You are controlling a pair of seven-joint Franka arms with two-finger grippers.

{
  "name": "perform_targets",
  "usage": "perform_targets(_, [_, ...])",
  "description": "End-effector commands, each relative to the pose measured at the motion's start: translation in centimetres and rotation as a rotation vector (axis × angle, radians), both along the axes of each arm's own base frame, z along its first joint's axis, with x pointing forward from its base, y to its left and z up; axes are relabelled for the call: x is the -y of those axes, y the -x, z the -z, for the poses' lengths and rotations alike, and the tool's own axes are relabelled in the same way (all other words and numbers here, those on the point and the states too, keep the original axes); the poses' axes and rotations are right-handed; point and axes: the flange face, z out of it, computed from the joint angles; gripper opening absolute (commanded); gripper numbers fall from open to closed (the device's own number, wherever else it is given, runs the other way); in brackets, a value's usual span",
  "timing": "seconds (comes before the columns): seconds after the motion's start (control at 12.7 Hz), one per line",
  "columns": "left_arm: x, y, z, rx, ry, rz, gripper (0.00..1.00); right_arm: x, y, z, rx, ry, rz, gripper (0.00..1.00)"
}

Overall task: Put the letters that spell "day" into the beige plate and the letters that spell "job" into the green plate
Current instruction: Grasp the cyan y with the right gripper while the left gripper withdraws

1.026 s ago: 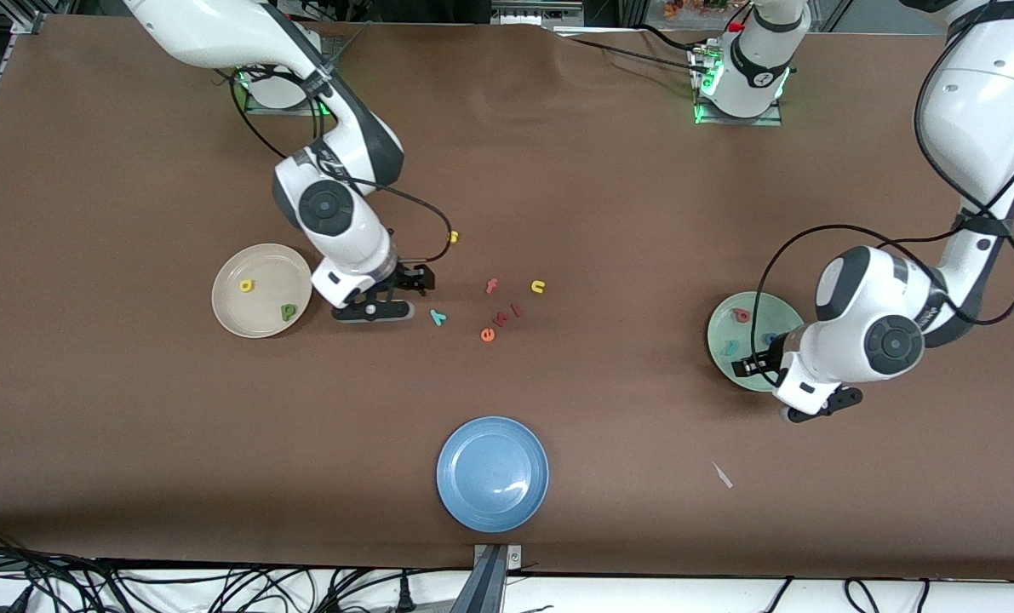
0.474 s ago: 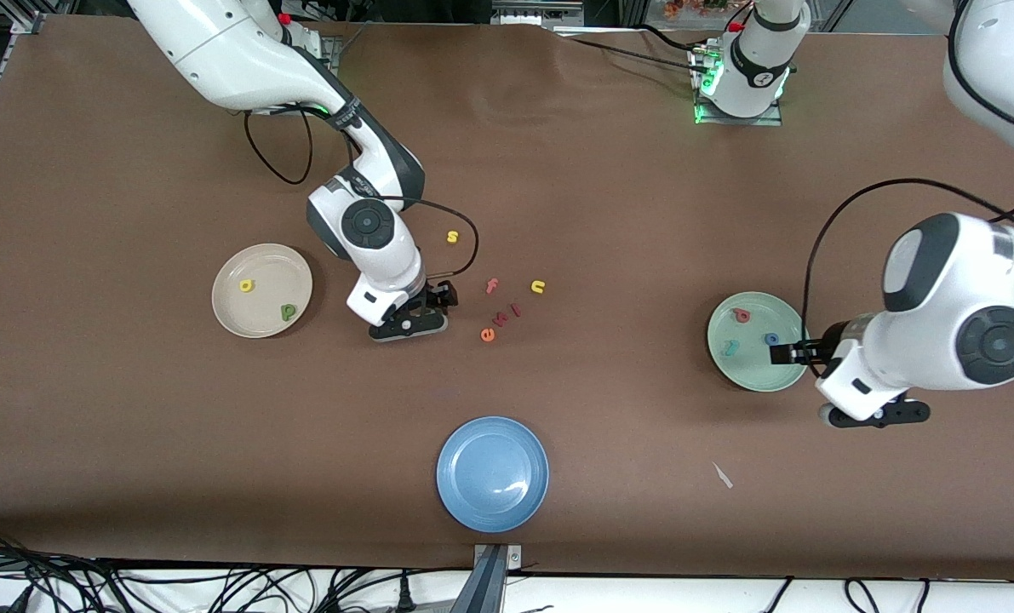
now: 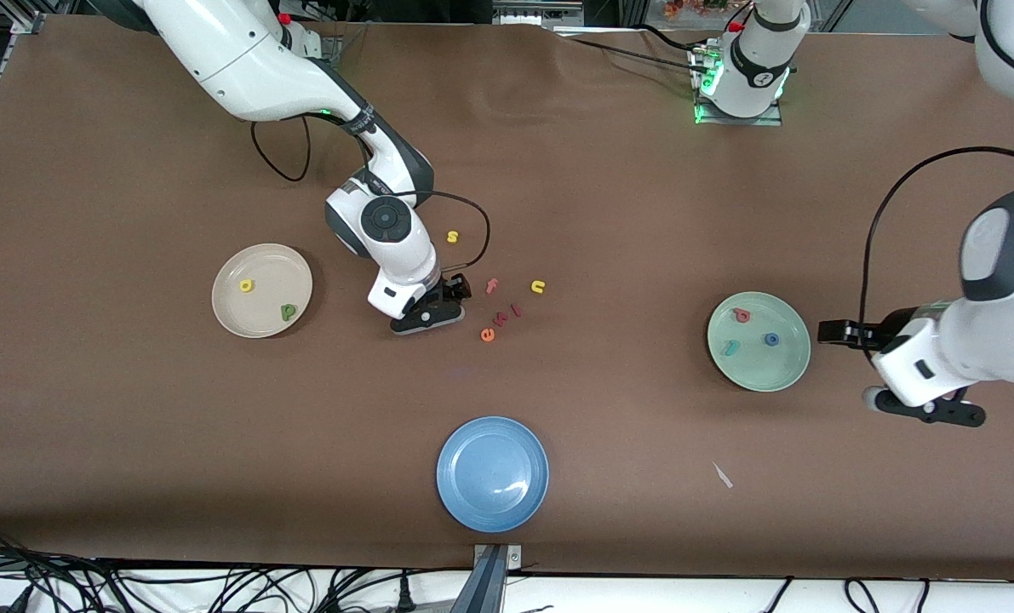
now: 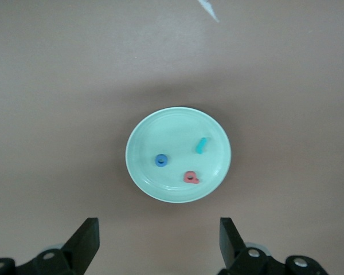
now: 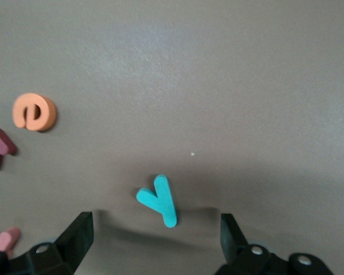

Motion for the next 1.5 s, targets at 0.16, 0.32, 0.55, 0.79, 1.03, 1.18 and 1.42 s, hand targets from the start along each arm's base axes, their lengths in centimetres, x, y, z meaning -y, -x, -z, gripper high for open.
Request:
perform_targets(0.16, [-0.9,1.0,-4.1,0.039,0.014,-0.044,0.91,0.1,0.3,0.6,0.028,0.006,-0.036,0.91])
perform_targets(0.32, [-0.4,1.6,-4.8,0.076,0.018,-0.051,0.88,0.0,0.3,0.5,0.03,0.004,-0.035,0.83])
perform_targets(0.55, [0.7,2.7,-3.2,0.15,-0.005,-0.06,0.87,-0.1,0.2,0.5,0.037,-0.005,-0.036,0.7])
perform_targets(0.79, [-0.1,2.7,-2.8,0.175,0.018,-0.111,0.95,0.0,0.1,0.5,0.039,-0.006,-0.036,0.51])
perform_targets(1.03, [-0.2,2.5,-2.2,0.167,0.015,-0.103,0.99,0.2,-0.1,0.4,0.043,-0.004,-0.035,0.42])
perform_targets(1.18, [0.2,2.3,-1.3,0.156,0.014,-0.105,1.0,0.3,-0.1,0.5,0.042,-0.002,-0.034,0.3])
perform_targets(1.42, [0.0,2.1,-1.0,0.156,0.012,-0.106,1.0,0.9,-0.4,0.5,0.045,0.007,-0.04,0.11])
